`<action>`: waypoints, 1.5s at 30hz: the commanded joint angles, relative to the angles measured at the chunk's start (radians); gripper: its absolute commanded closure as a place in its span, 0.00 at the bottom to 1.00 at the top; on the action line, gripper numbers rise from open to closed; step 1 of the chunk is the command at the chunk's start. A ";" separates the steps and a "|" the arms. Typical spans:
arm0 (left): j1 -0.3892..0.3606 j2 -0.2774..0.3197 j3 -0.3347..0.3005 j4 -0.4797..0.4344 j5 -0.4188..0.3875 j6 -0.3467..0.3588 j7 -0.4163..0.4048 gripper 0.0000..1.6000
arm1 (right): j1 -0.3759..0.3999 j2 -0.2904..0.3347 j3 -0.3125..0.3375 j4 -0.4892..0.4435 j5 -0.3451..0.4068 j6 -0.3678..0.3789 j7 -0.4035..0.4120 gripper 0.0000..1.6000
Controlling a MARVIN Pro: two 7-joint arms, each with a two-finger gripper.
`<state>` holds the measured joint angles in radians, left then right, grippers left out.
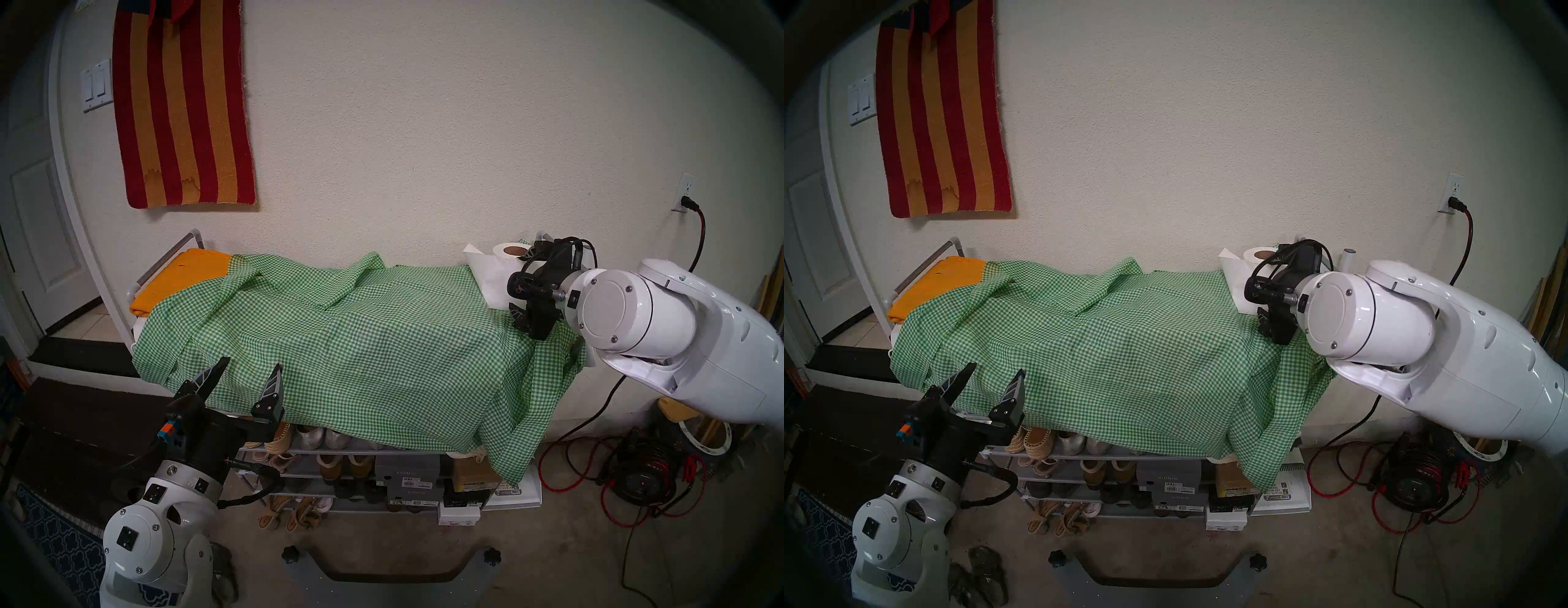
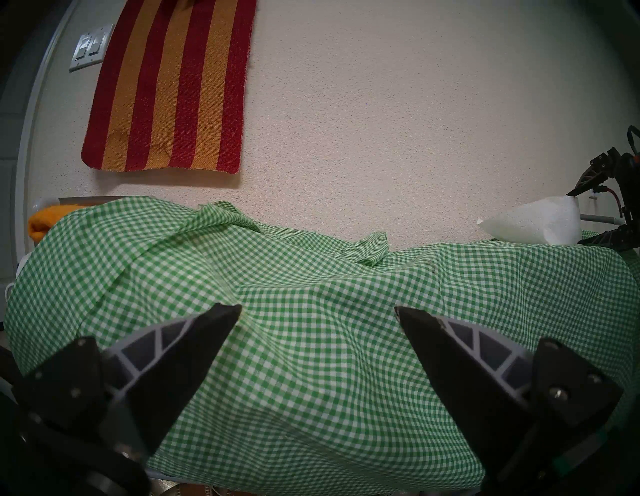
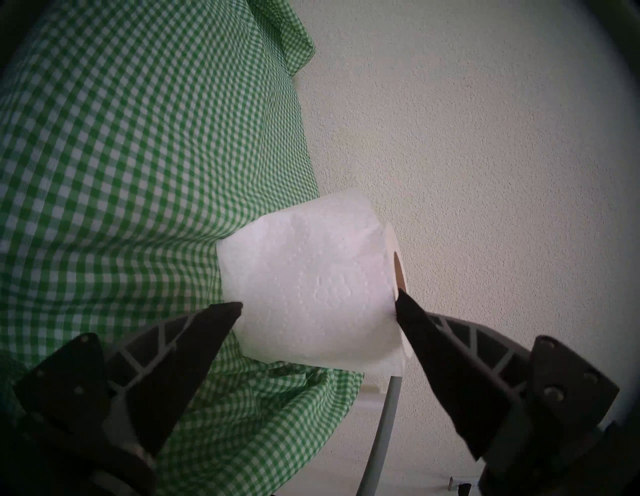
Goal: Lift the object off the cloth, cover the shoe rack with the cloth, put the object back
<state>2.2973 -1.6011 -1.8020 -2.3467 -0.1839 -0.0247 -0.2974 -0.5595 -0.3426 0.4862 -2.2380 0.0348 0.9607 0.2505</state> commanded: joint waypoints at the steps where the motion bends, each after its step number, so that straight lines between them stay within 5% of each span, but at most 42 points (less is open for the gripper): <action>1: 0.000 -0.001 -0.002 0.000 0.000 0.000 0.001 0.00 | -0.026 0.009 0.020 -0.013 0.020 -0.001 -0.053 0.00; 24: -0.001 -0.001 -0.002 0.000 0.000 0.000 0.000 0.00 | -0.099 0.029 0.086 -0.006 0.103 -0.006 -0.203 0.00; 45: -0.001 -0.002 -0.003 0.000 0.000 0.000 0.000 0.00 | -0.197 -0.038 0.102 0.096 0.202 -0.069 -0.337 0.00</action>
<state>2.2973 -1.6018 -1.8029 -2.3466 -0.1839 -0.0246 -0.2992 -0.7238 -0.3484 0.5784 -2.1643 0.2072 0.9188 -0.0413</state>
